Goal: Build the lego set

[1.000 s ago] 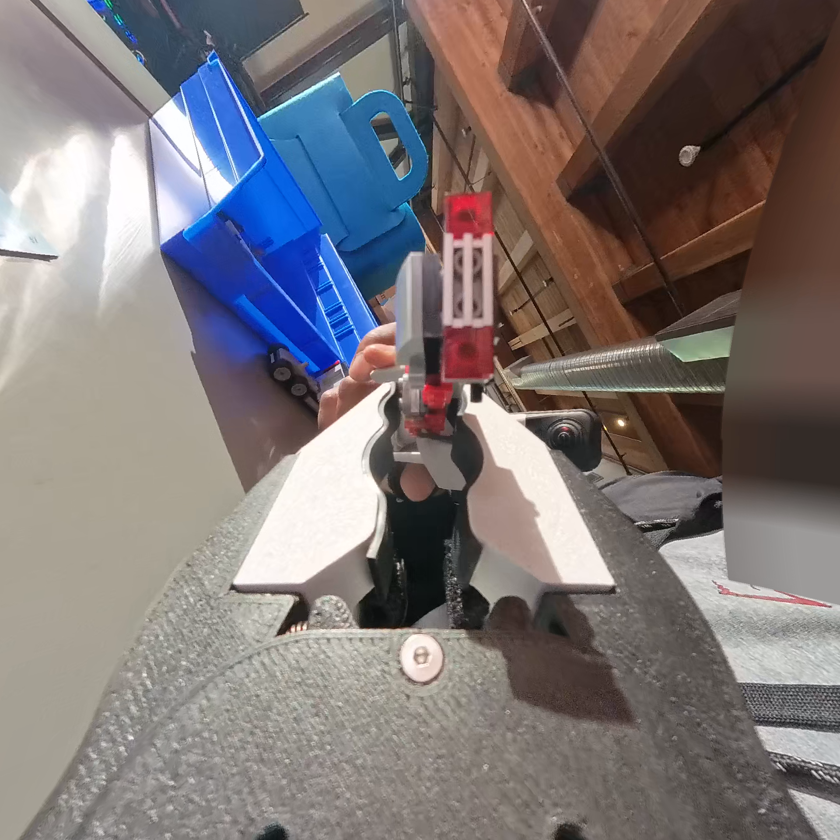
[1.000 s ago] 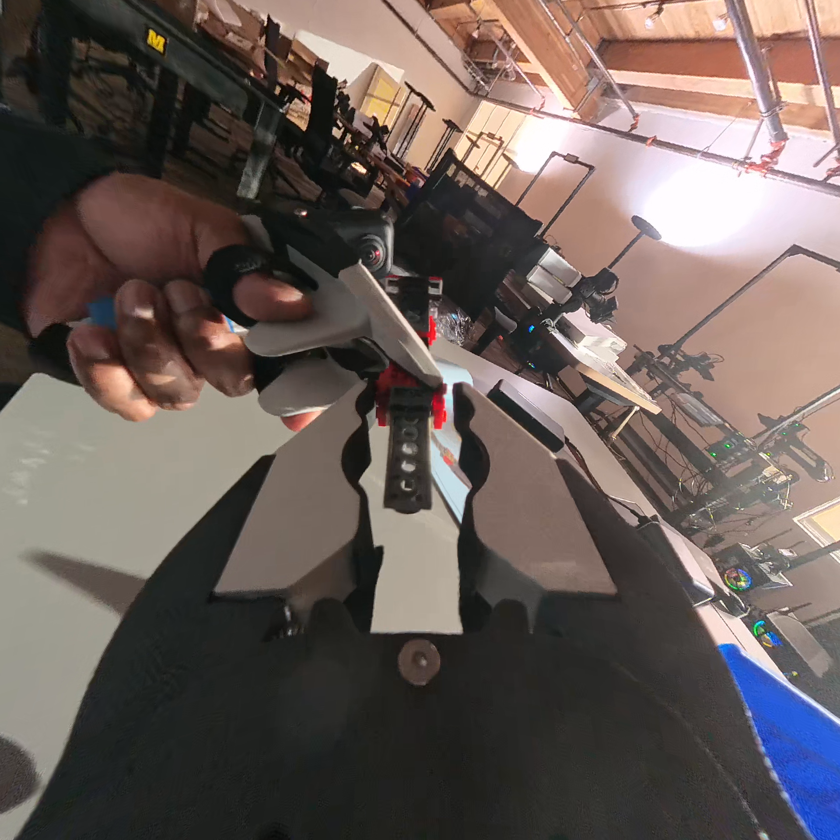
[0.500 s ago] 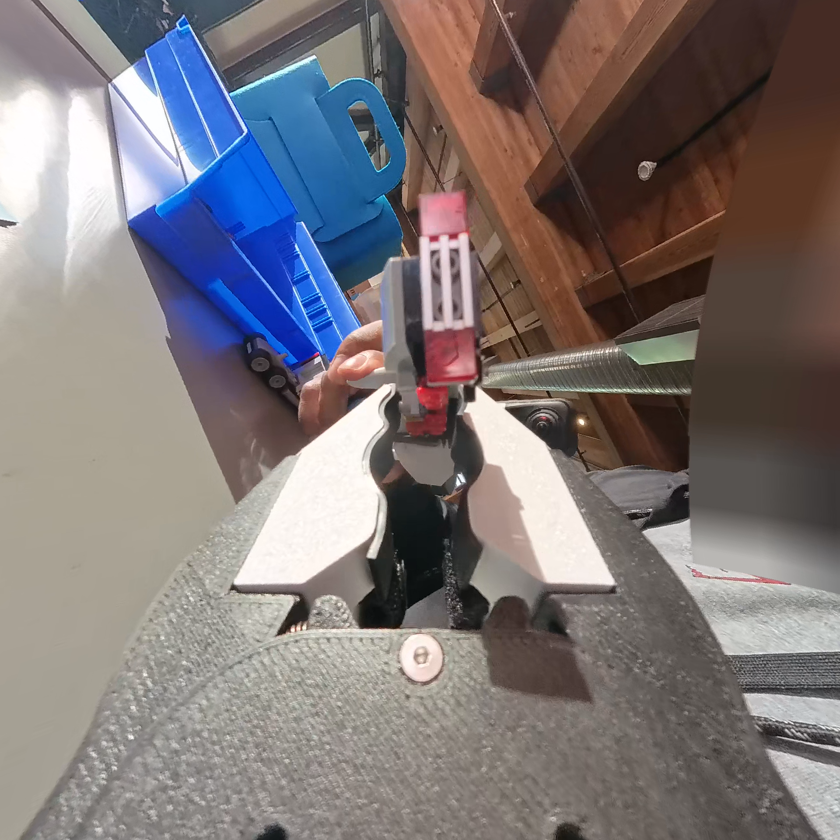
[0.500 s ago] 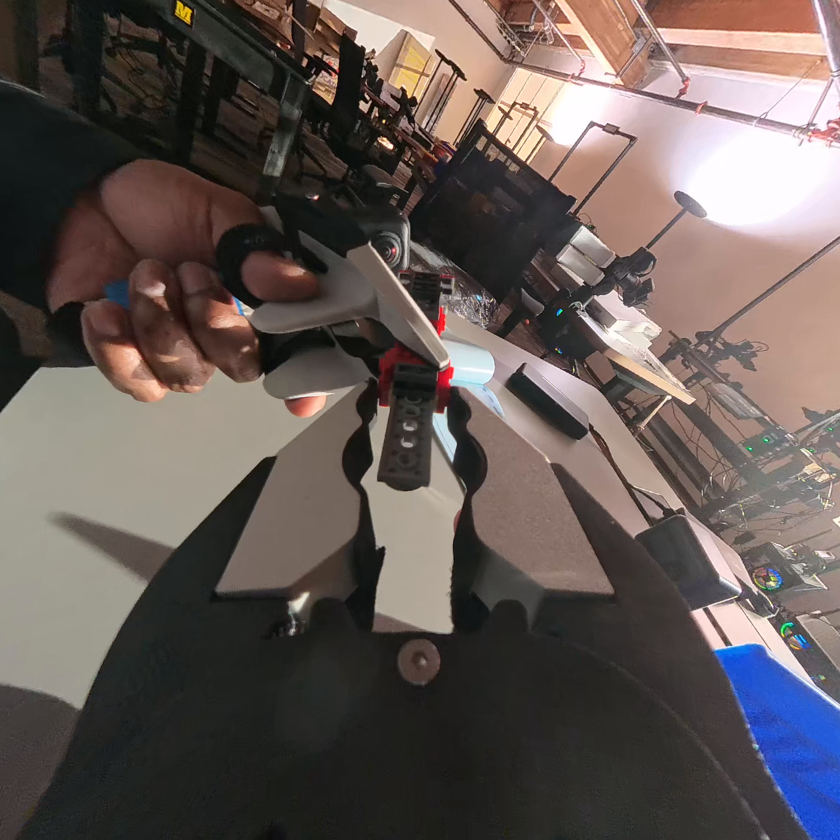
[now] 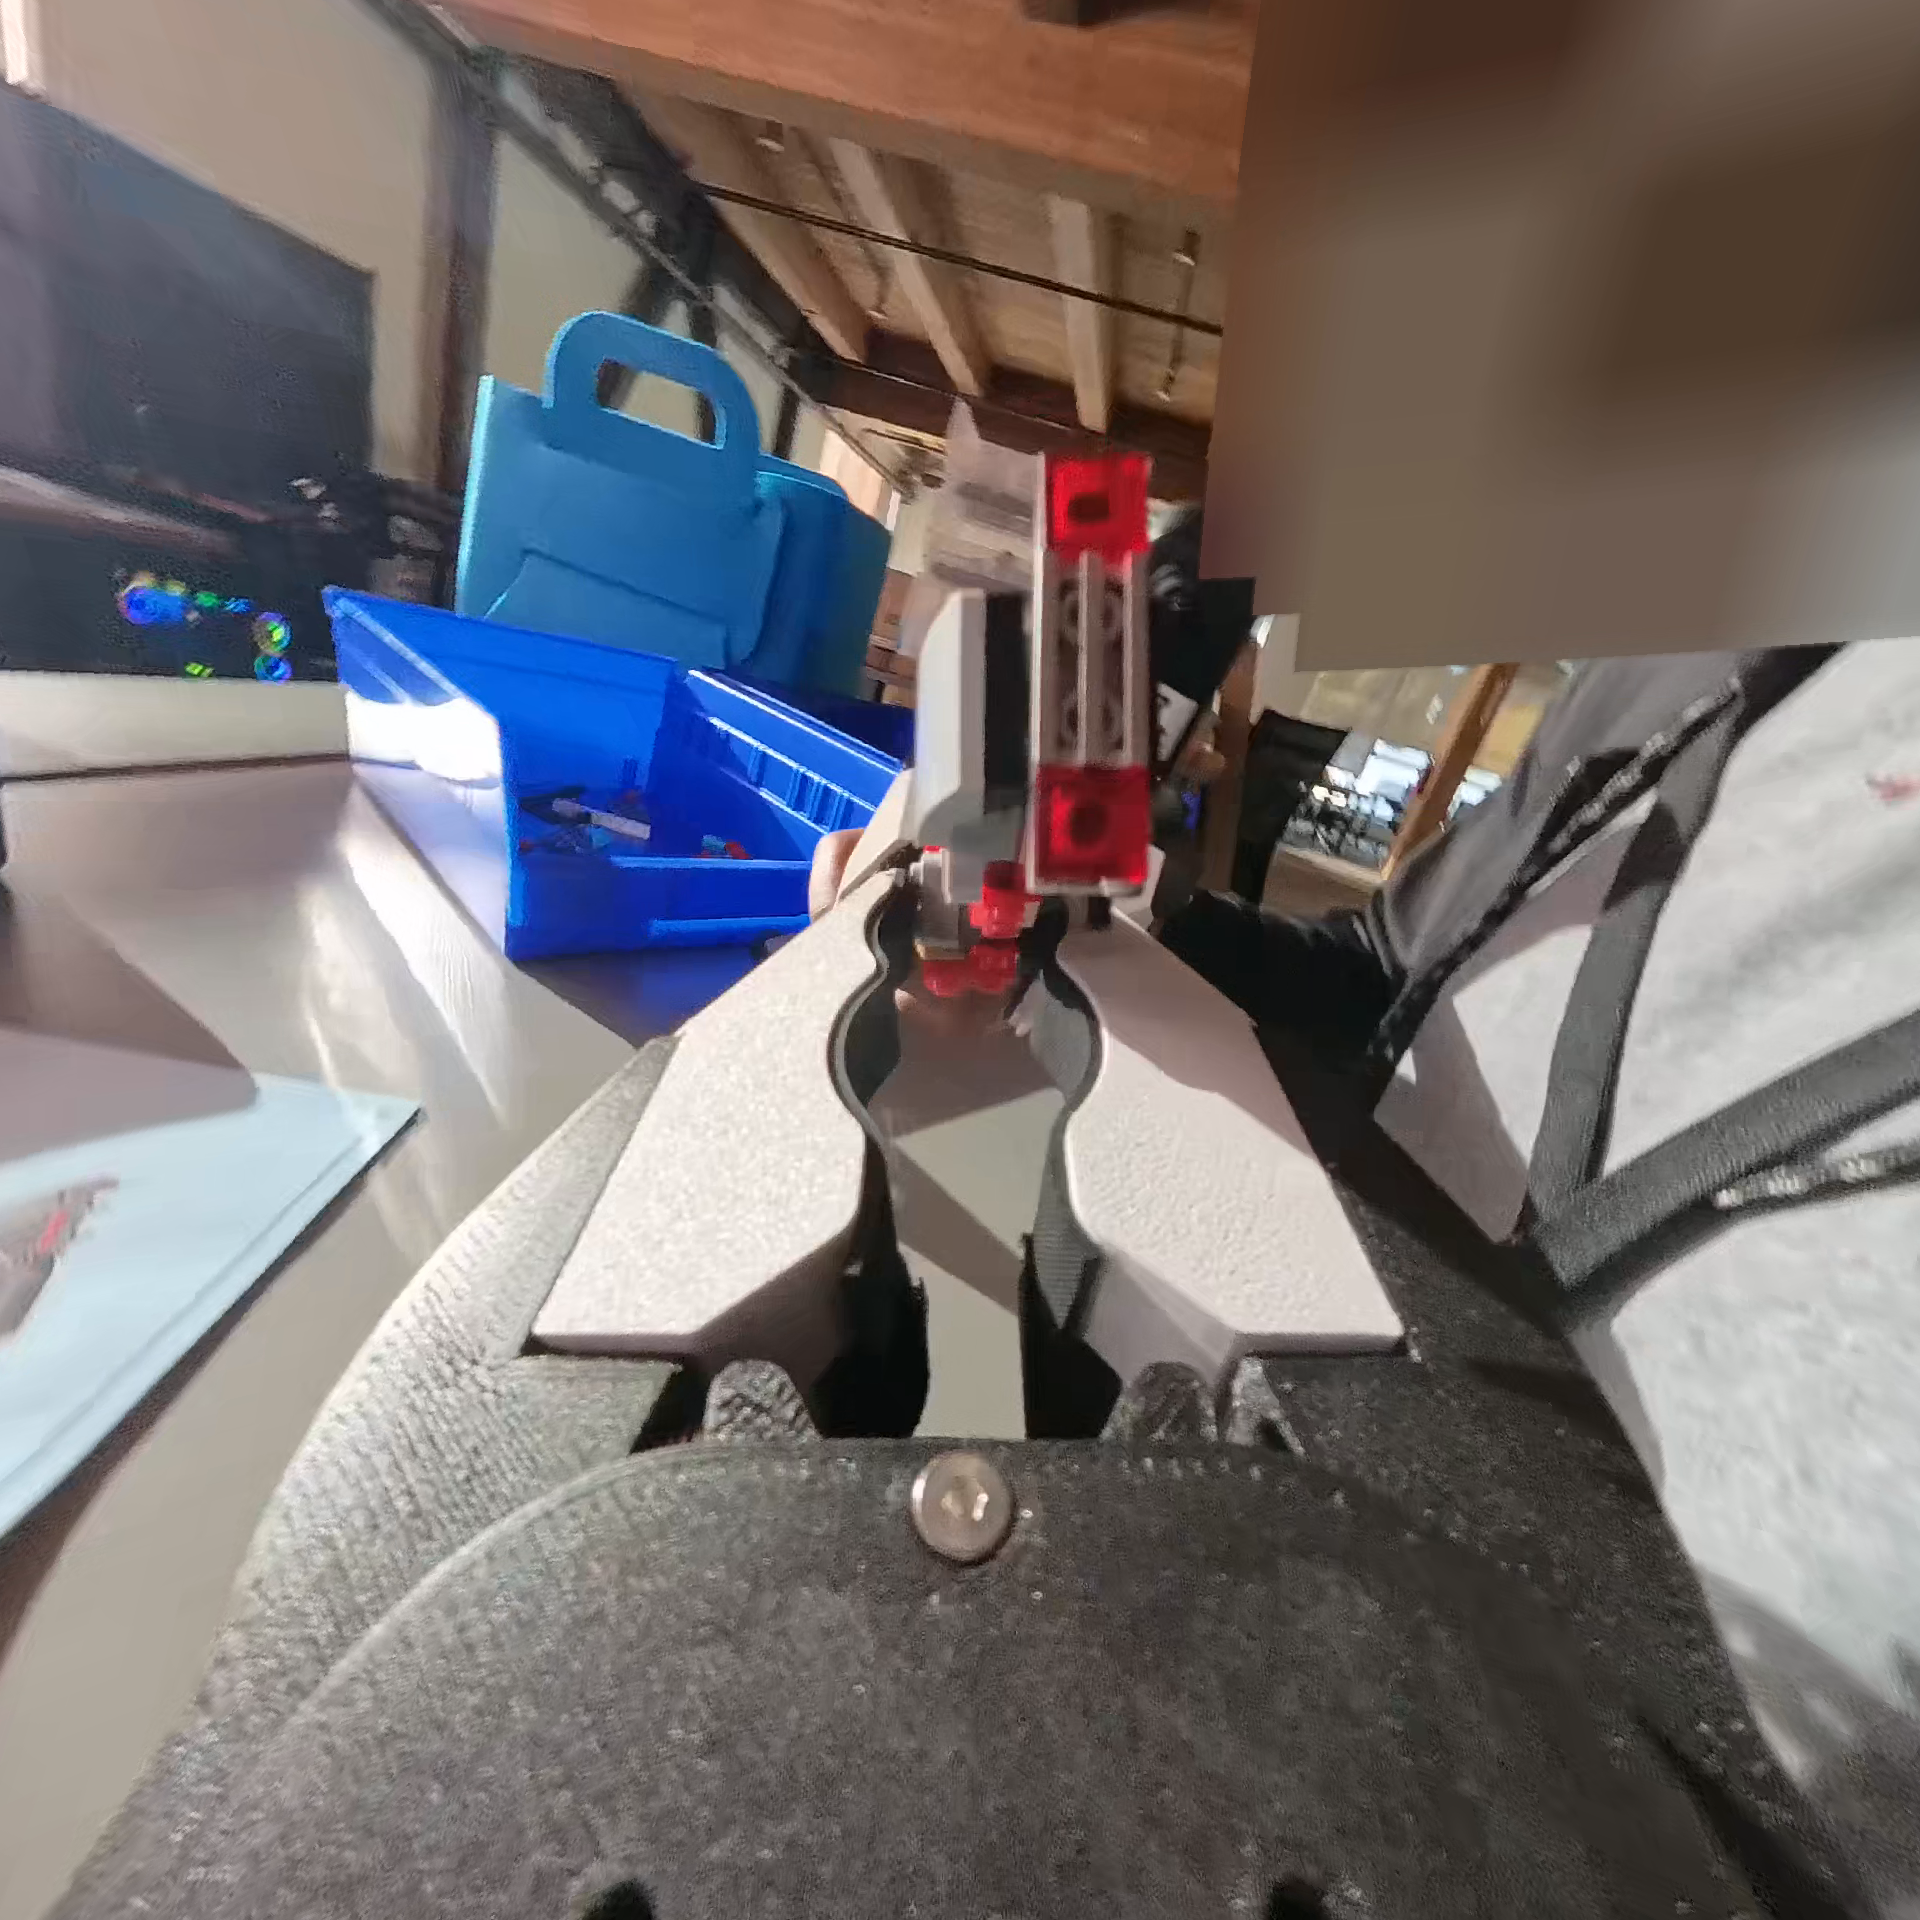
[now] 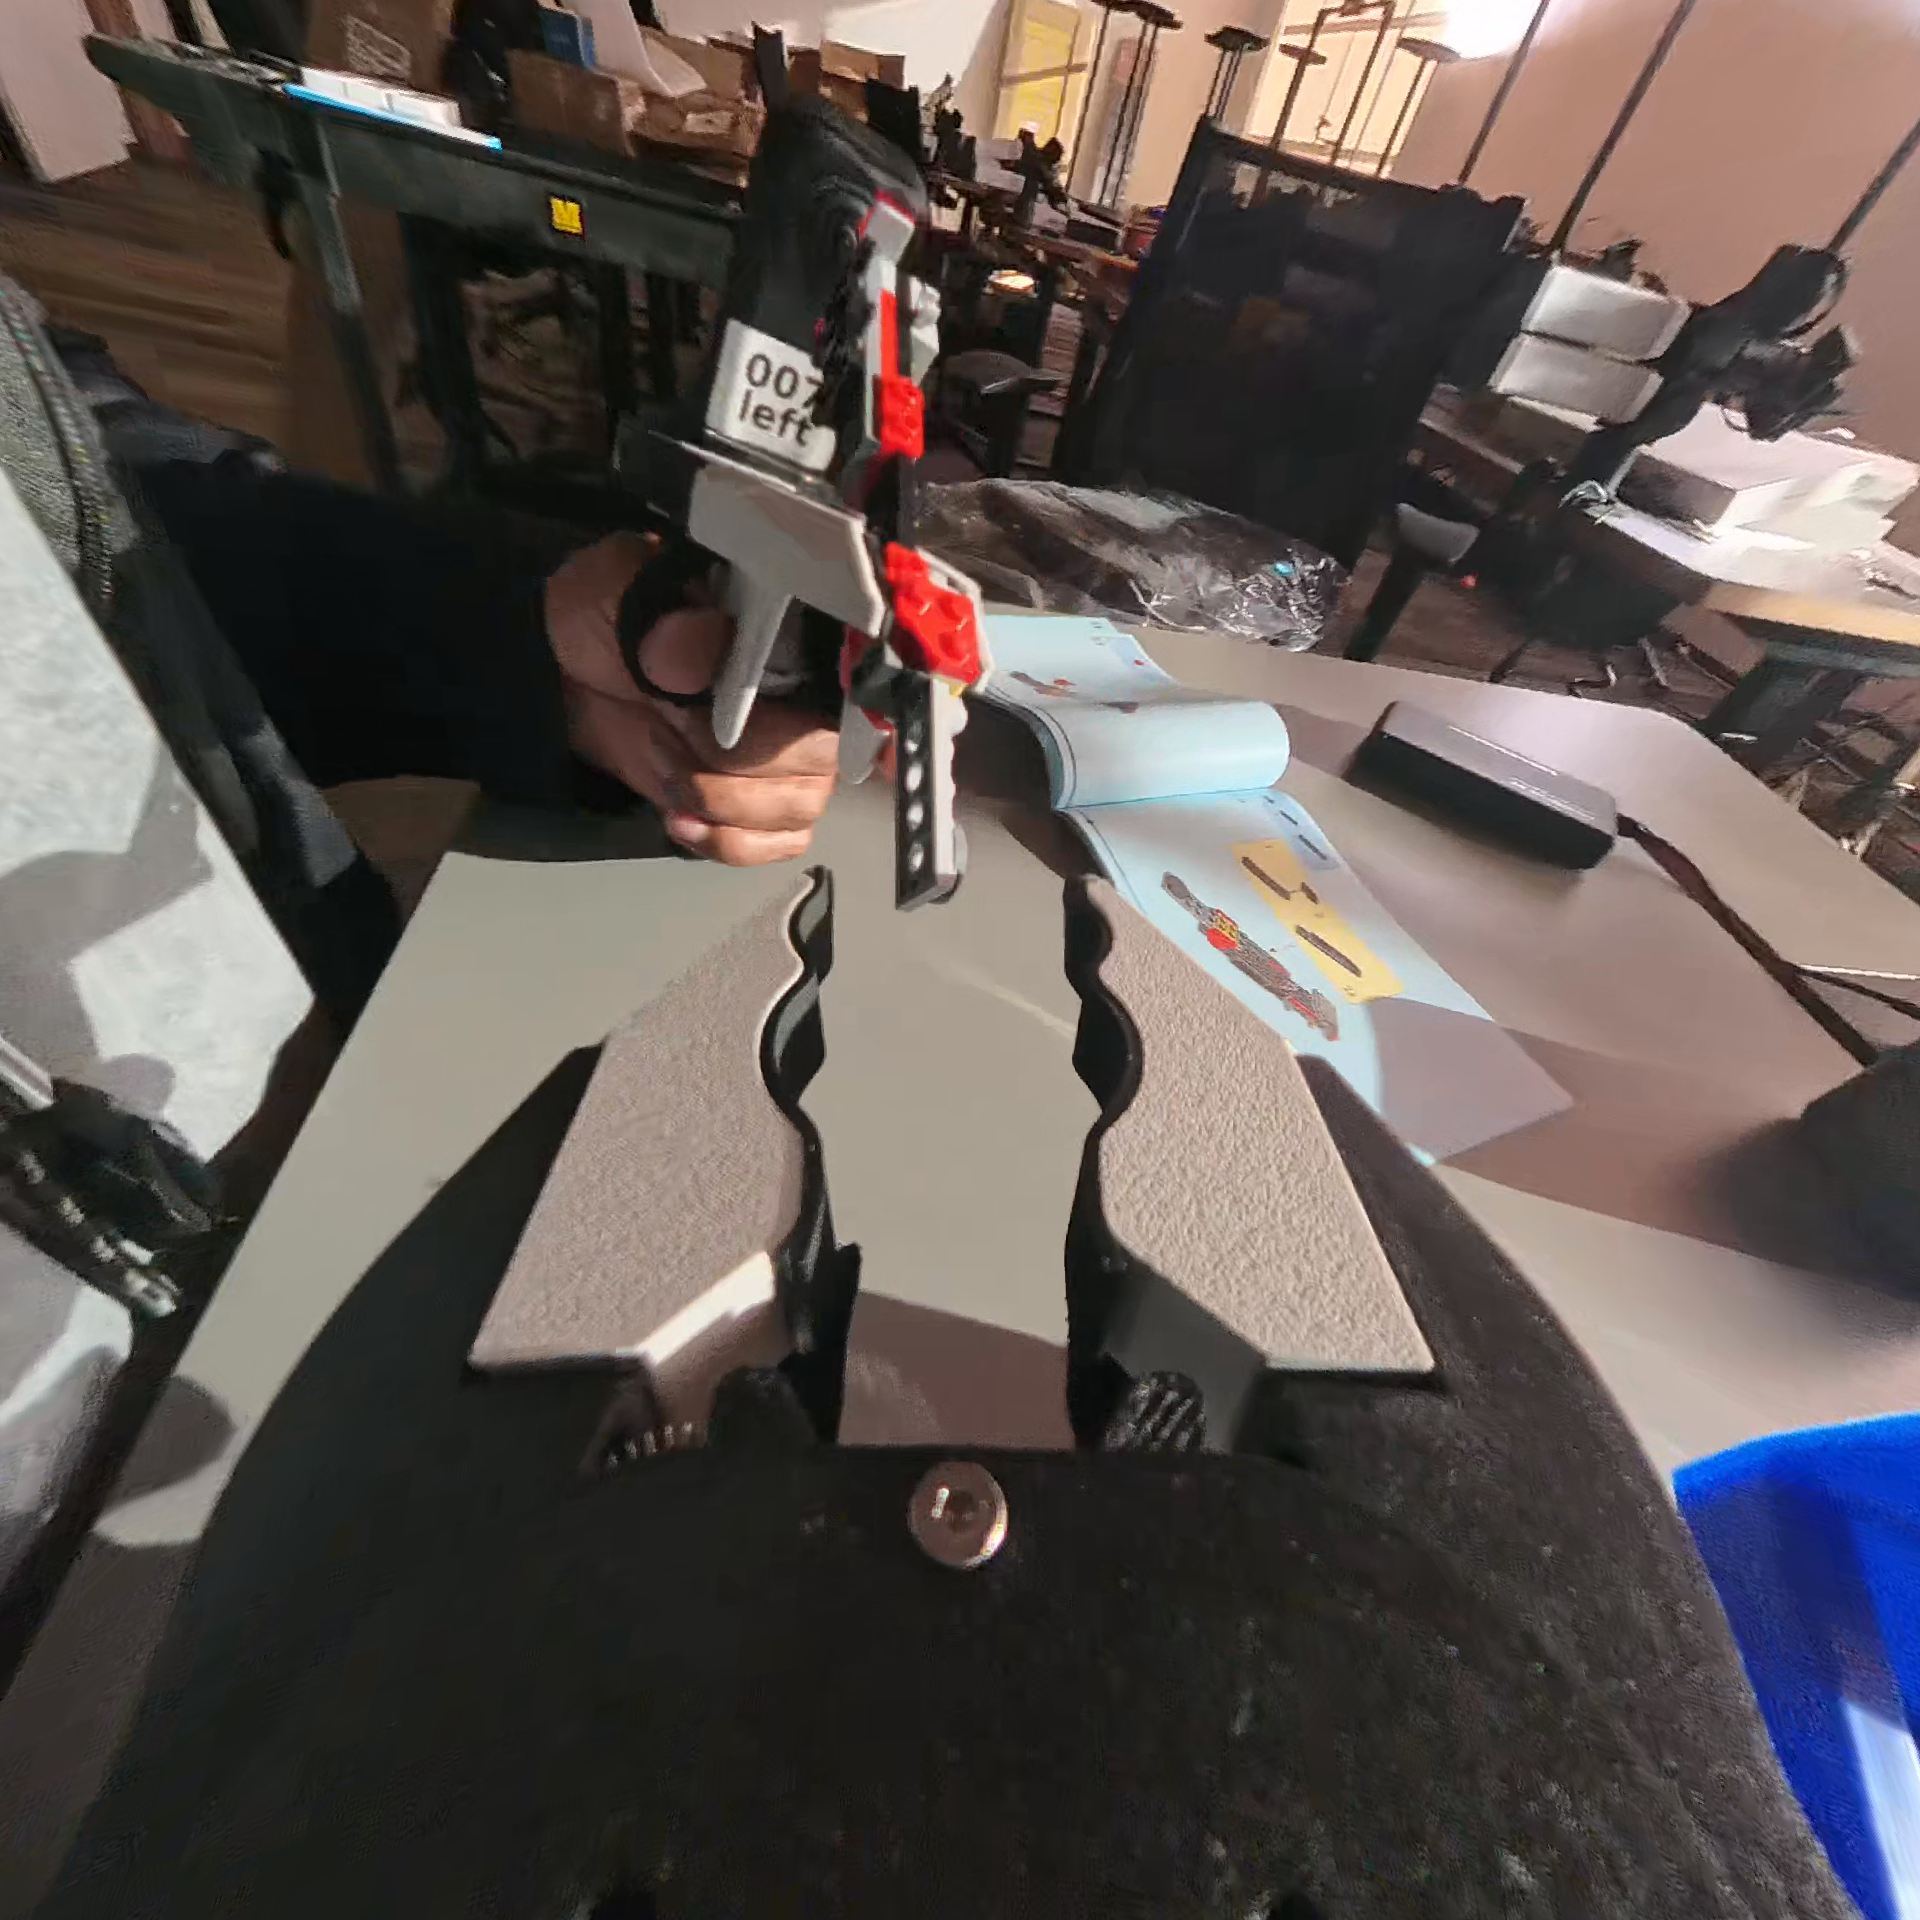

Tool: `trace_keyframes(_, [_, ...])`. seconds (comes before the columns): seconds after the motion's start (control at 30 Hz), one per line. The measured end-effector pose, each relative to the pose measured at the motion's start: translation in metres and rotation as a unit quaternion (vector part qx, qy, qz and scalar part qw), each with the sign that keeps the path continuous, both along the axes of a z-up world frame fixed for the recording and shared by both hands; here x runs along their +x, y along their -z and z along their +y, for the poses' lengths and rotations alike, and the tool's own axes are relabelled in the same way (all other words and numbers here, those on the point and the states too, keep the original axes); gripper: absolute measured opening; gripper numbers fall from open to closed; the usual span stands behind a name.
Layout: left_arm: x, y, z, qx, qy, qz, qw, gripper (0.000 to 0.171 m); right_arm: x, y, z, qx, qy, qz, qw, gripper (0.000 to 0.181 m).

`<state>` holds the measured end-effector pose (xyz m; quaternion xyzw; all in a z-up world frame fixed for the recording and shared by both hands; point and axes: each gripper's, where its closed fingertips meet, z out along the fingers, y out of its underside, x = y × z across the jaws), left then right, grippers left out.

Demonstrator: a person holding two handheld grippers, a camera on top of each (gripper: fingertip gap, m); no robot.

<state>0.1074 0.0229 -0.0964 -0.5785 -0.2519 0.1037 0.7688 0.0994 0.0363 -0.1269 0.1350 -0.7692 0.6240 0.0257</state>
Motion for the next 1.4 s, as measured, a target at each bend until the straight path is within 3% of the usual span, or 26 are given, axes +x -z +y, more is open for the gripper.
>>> trace_keyframes(0.17, [0.014, -0.004, 0.009, -0.049, 0.067, 0.074, 0.994, 0.021, 0.016, -0.003, -0.008, 0.009, -0.025, 0.035, 0.999, 0.029])
trace_keyframes(0.27, [0.013, -0.002, 0.013, -0.06, 0.081, 0.076, 0.992, 0.022, 0.019, -0.003, -0.01, 0.0, -0.017, 0.067, 0.998, 0.011])
trace_keyframes(0.37, [0.005, 0.01, 0.008, -0.071, 0.066, 0.008, 0.995, 0.037, 0.007, -0.008, -0.007, -0.014, 0.024, 0.095, 0.995, 0.008])
trace_keyframes(0.5, [-0.01, 0.055, -0.011, -0.109, 0.003, -0.158, 0.981, 0.066, -0.011, -0.007, 0.001, -0.016, 0.077, 0.168, 0.983, 0.008])
trace_keyframes(0.67, [-0.009, 0.084, -0.036, -0.1, -0.047, -0.279, 0.954, 0.075, -0.033, 0.013, 0.005, 0.015, 0.122, 0.281, 0.952, 0.008])
trace_keyframes(0.83, [-0.007, 0.08, -0.046, -0.109, -0.088, -0.259, 0.956, 0.075, -0.045, 0.058, 0.006, 0.1, 0.117, 0.345, 0.926, 0.008])
trace_keyframes(0.97, [-0.007, 0.074, -0.039, -0.142, -0.108, -0.223, 0.958, 0.075, -0.053, 0.083, 0.01, 0.171, 0.121, 0.326, 0.922, 0.009])
trace_keyframes(1.03, [-0.007, 0.067, -0.032, -0.151, -0.106, -0.205, 0.961, 0.075, -0.055, 0.093, 0.015, 0.207, 0.12, 0.288, 0.927, 0.02])
trace_keyframes(1.17, [-0.004, 0.048, -0.012, -0.144, -0.084, -0.178, 0.97, 0.077, -0.057, 0.098, 0.022, 0.239, 0.128, 0.213, 0.939, 0.034])
trace_keyframes(1.4, [-0.003, -0.013, 0.018, -0.047, -0.05, -0.154, 0.986, 0.084, -0.059, 0.098, 0.036, 0.287, 0.153, 0.145, 0.934, 0.048])
